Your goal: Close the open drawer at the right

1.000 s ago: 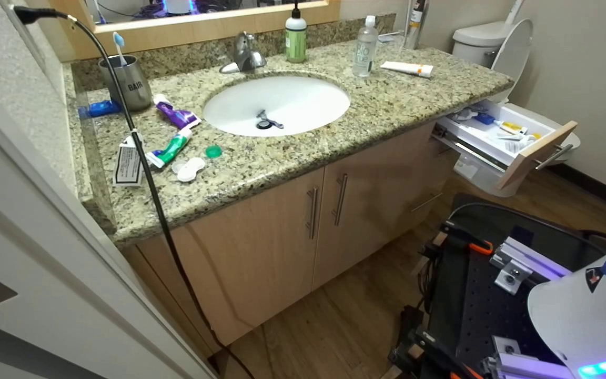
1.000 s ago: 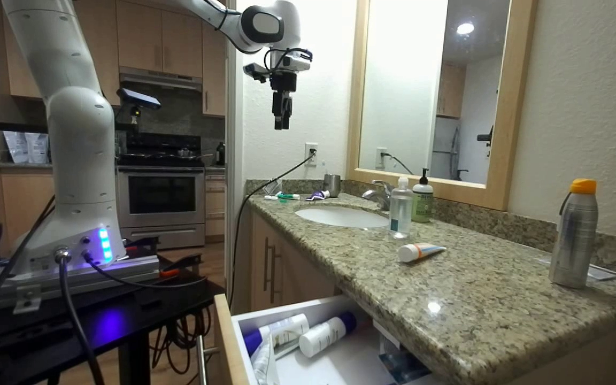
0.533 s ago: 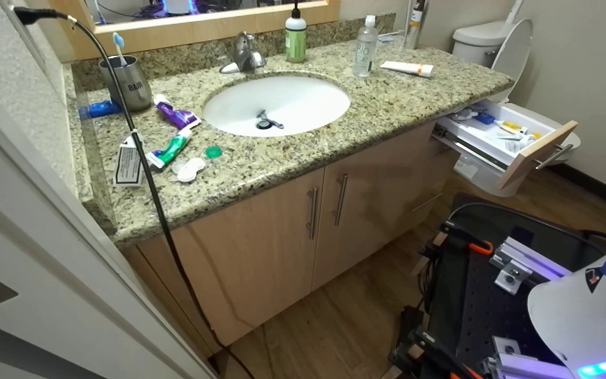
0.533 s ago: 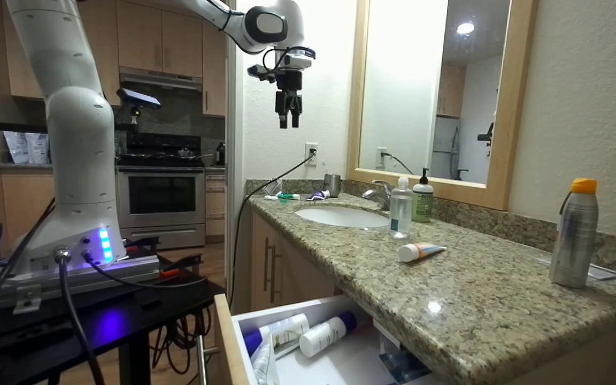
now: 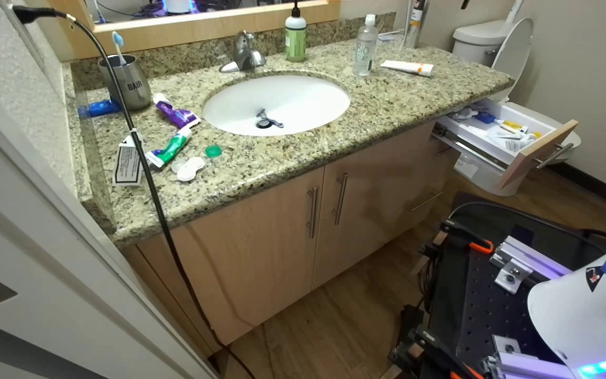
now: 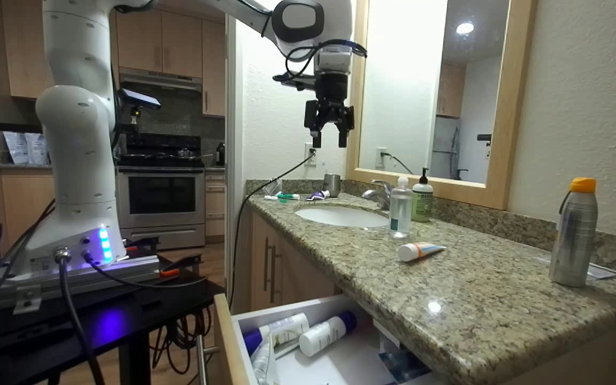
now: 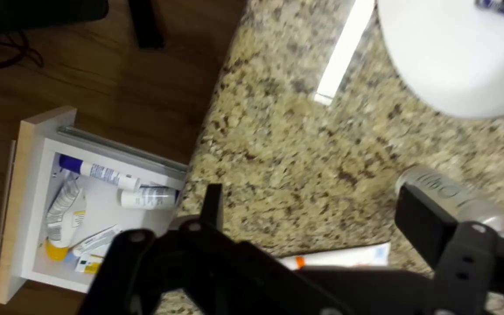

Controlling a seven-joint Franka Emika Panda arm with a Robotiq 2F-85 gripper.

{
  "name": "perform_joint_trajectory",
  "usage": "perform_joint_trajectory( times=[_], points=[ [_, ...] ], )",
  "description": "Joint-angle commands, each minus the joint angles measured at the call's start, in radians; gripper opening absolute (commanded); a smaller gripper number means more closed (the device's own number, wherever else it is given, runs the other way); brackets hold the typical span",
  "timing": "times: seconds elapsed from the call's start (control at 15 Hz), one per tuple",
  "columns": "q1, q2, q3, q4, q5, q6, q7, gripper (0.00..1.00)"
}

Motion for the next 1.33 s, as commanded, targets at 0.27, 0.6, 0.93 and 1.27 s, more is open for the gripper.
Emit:
perform_joint_trajectory(
  times=[0.27, 0.6, 0.93, 1.27],
  points=[
    [-0.092, 0.327, -0.124, 0.028, 0.02, 0.18, 0.148, 1.0],
    [-0.083, 0.324, -0.119, 0.014, 0.085, 0.181, 0.122, 1.0],
    [-0.116, 0.367, -0.132, 0.037, 0.112, 0.182, 0.136, 1.0],
    [-0.258, 0.458, -0.165, 0.032, 0.193, 0.2, 0.079, 1.0]
  ],
)
